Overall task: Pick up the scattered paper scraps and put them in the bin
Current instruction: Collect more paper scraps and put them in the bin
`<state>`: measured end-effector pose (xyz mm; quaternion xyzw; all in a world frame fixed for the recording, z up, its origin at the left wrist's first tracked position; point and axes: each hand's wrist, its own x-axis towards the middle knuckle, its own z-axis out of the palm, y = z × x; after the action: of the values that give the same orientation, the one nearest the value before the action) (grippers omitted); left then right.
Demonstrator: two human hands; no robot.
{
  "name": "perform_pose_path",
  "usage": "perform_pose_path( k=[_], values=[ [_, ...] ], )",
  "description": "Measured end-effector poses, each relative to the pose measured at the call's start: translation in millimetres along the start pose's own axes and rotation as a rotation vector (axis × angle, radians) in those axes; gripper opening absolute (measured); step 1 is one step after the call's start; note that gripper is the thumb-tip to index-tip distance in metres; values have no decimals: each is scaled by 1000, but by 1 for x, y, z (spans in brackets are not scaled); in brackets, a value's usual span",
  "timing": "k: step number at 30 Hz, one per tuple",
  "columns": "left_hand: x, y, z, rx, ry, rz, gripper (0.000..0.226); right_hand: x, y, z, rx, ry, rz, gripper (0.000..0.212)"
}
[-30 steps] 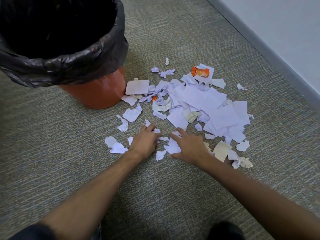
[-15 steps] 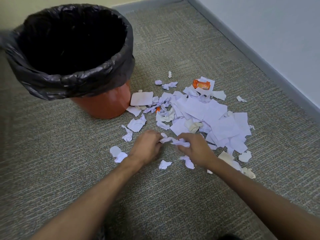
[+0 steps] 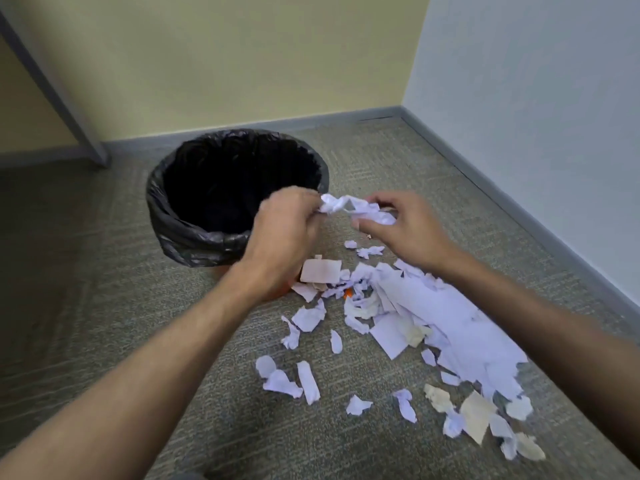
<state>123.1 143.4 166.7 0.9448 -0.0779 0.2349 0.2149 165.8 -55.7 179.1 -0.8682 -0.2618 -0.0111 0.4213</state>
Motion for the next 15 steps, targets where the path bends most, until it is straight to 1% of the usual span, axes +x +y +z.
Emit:
perform_pose_path(
  k=[2, 4, 6, 9, 12, 15],
  values=[
    [14, -16, -17, -5, 48, -72, 23, 25, -23, 4, -34, -6, -56, 16],
    [23, -30, -30, -7, 83, -134, 20, 49, -42, 12, -93, -24, -98, 18],
    [28, -41, -38, 16, 93, -189, 16, 71, -55, 25, -129, -41, -116, 15],
    [34, -58, -45, 62, 65, -263, 17, 99, -65, 46, -150, -80, -98, 25],
    [35, -72, -48, 24, 28, -339, 18, 118, -65, 64, -179, -122, -53, 30],
    [33, -78, -45, 0, -42, -415, 30, 128, -63, 79, -249, -174, -29, 45]
  ],
)
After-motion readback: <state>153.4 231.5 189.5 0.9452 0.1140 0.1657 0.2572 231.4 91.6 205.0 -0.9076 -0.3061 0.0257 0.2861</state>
